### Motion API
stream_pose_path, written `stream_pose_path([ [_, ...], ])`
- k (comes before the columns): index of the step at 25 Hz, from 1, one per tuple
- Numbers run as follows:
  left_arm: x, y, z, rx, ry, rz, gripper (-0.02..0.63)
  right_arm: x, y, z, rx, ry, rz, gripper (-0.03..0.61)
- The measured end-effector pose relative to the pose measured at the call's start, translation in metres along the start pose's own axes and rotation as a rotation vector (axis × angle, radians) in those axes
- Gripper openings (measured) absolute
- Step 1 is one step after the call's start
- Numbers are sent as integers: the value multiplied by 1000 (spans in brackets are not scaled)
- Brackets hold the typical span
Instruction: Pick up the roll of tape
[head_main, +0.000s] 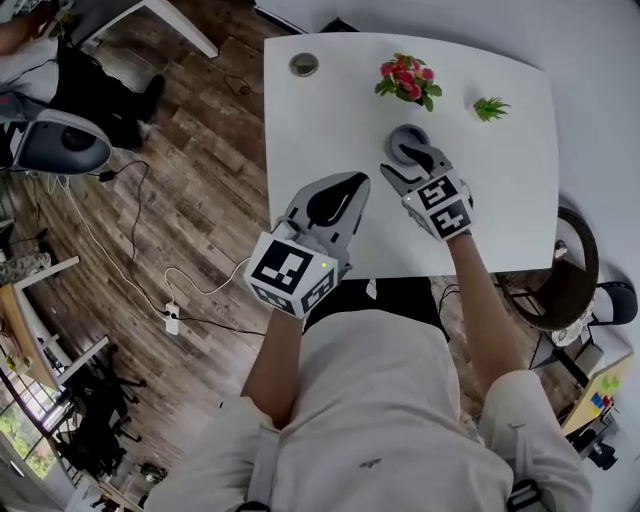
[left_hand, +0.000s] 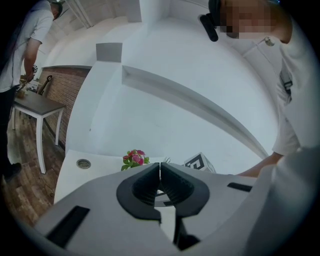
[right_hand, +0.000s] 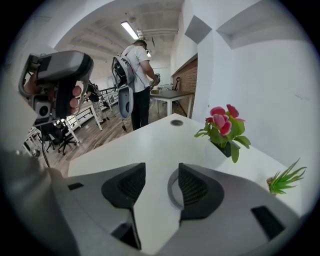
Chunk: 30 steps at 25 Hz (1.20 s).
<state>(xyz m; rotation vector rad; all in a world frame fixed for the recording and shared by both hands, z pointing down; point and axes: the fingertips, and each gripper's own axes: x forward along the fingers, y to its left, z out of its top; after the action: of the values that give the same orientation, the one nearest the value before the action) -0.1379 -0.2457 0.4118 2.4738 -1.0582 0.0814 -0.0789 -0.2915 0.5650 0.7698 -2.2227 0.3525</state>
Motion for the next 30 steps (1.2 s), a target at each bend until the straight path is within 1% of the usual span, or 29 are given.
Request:
stream_pose_path([
  [4,2,3,-6,-12,-2,8,21,12,-6,-10,-12,32,1,215],
  [9,3,7,-15,-16,25,12,21,25,-6,-23,-34,77,4,215],
  [12,4,15,-16,-22,26,24,21,30,-11,-28,-50,96,0,212],
  [13,5,17,-16,-25,26,28,21,32,-12,-29,-53,101,-2,194],
  [14,5,19,-17,-27,28,29,21,34,-13,-31,-61,108,-2,172],
  [19,7,21,-22,-32,41,25,21,43,-14,-38,-111,158,2,179],
  [30,11,21,-27,-49,46,12,21,47,-14,-45,-199,263,-8,160],
])
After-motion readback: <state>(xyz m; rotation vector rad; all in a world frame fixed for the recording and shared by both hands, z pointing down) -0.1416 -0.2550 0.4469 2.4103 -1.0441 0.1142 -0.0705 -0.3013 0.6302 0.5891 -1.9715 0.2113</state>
